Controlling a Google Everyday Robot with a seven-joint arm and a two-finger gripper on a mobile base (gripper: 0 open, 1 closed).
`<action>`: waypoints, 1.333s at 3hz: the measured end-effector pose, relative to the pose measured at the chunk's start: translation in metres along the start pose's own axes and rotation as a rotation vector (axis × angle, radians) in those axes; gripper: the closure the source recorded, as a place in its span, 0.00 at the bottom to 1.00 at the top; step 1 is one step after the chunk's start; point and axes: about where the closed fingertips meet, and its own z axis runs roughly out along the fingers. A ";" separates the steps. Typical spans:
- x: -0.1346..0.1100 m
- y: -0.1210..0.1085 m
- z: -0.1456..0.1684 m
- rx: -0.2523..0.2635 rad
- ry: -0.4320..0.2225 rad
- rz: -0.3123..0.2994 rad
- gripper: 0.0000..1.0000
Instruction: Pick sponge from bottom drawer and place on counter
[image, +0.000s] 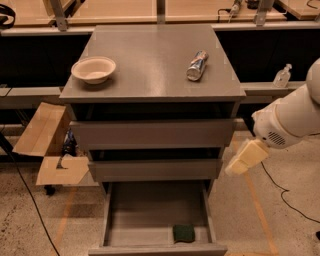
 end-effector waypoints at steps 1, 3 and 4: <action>0.024 0.014 0.060 -0.014 -0.024 0.064 0.00; 0.033 0.020 0.115 -0.037 -0.058 0.125 0.00; 0.036 0.022 0.117 -0.028 -0.036 0.127 0.00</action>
Offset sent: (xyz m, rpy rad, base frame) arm 0.0167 0.0300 -0.1782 0.1743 0.0711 -0.1289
